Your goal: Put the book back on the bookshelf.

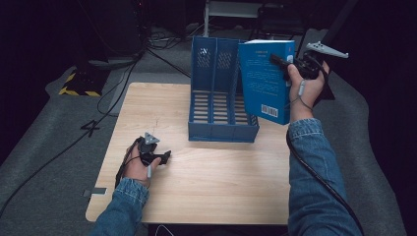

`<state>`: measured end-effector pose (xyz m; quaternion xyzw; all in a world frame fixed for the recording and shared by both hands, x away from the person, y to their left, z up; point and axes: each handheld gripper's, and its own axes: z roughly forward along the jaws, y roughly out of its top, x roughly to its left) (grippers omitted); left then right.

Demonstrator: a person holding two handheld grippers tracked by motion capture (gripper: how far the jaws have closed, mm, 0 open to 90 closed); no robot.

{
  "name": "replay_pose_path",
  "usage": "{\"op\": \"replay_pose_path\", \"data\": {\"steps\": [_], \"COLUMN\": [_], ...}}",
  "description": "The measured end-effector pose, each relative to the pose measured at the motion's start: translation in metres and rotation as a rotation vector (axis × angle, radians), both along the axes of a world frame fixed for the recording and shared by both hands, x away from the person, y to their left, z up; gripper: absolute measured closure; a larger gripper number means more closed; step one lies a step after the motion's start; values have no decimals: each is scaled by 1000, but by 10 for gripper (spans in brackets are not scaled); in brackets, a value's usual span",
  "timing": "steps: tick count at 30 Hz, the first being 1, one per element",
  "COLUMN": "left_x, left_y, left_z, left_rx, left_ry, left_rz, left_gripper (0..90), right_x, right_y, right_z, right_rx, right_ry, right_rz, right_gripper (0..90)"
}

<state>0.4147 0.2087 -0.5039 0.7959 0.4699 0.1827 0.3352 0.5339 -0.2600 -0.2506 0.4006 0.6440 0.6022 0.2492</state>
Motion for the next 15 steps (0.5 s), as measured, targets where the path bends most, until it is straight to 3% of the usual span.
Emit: {"op": "replay_pose_path", "data": {"steps": [7, 15], "left_x": [0, 0], "left_y": [0, 0], "left_z": [0, 0], "left_rx": [0, 1], "left_ry": [0, 0], "left_rz": [0, 1], "left_gripper": [244, 244], "right_x": [12, 21], "right_y": [-6, -3], "right_z": [-6, -4], "right_rx": [5, 22], "right_ry": [19, 57], "right_rz": [-46, -69], "right_gripper": [615, 615]}}
